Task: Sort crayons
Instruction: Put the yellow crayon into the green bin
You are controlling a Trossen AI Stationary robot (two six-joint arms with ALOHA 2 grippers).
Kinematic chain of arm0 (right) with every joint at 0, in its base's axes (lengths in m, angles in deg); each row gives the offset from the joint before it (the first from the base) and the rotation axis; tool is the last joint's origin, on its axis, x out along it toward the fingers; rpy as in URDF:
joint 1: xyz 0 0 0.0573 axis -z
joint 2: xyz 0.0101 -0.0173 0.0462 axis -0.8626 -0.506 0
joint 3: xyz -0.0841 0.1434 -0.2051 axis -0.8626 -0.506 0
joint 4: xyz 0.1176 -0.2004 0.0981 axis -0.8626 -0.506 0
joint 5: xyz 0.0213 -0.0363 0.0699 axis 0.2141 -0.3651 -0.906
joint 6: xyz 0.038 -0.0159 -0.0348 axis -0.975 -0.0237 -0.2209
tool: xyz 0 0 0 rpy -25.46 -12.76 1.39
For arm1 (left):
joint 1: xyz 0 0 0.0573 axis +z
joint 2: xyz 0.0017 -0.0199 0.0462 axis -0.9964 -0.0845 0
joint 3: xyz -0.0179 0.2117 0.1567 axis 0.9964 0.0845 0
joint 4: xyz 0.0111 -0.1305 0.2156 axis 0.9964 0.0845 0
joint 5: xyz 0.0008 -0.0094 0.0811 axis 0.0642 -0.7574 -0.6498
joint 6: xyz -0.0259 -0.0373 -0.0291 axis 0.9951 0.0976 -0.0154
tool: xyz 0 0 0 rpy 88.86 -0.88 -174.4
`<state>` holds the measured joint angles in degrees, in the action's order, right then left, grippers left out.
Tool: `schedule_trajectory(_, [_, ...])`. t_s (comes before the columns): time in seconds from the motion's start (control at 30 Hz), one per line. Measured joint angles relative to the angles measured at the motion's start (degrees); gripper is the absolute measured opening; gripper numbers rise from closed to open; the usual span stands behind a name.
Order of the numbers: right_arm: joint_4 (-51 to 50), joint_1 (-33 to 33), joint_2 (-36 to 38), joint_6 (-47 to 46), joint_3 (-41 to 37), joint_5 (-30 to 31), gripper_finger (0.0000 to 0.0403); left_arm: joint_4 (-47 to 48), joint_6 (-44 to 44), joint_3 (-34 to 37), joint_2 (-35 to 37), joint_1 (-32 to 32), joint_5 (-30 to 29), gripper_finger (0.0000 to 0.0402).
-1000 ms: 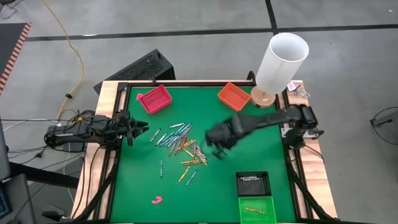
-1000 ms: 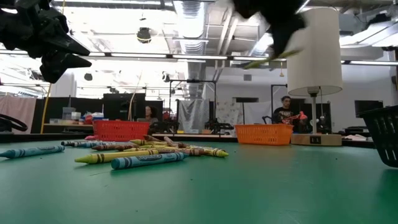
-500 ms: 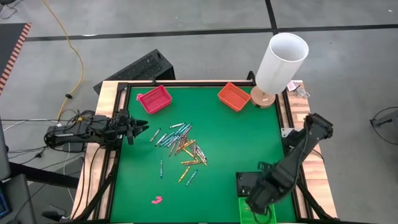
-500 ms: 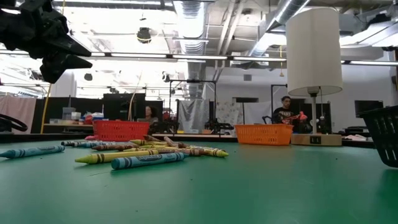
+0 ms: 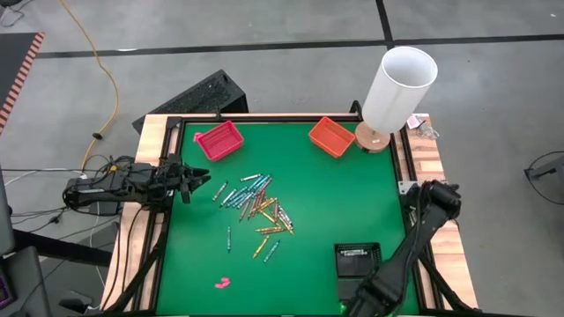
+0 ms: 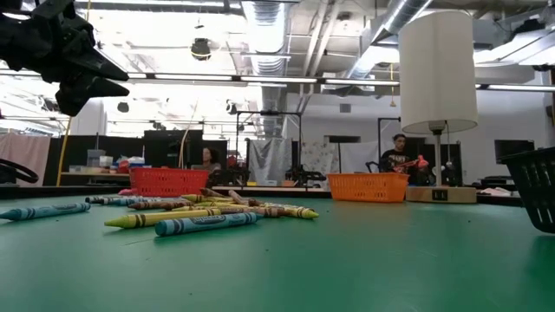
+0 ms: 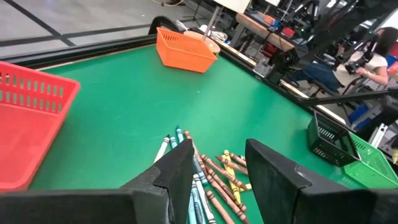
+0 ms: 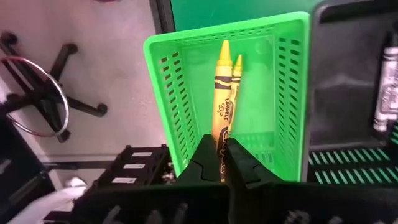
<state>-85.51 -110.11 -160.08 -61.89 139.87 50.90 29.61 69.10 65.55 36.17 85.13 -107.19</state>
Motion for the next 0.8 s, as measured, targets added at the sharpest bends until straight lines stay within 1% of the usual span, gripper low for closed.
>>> schedule_trajectory(0.2, [2.60,-0.06,-2.25,1.63,-0.27,-0.01,0.0000,0.02,0.05,0.00,0.00,0.01,-0.06,0.0135])
schedule_trajectory(0.4, [4.61,-0.55,-2.38,0.33,-2.60,-0.04,0.0002,0.03,0.07,0.00,0.00,-0.01,-0.07,0.0135])
schedule_trajectory(0.8, [2.63,-2.18,-2.38,-2.67,-2.78,0.04,0.0032,0.01,0.81,0.00,0.00,0.01,-0.06,0.0135])
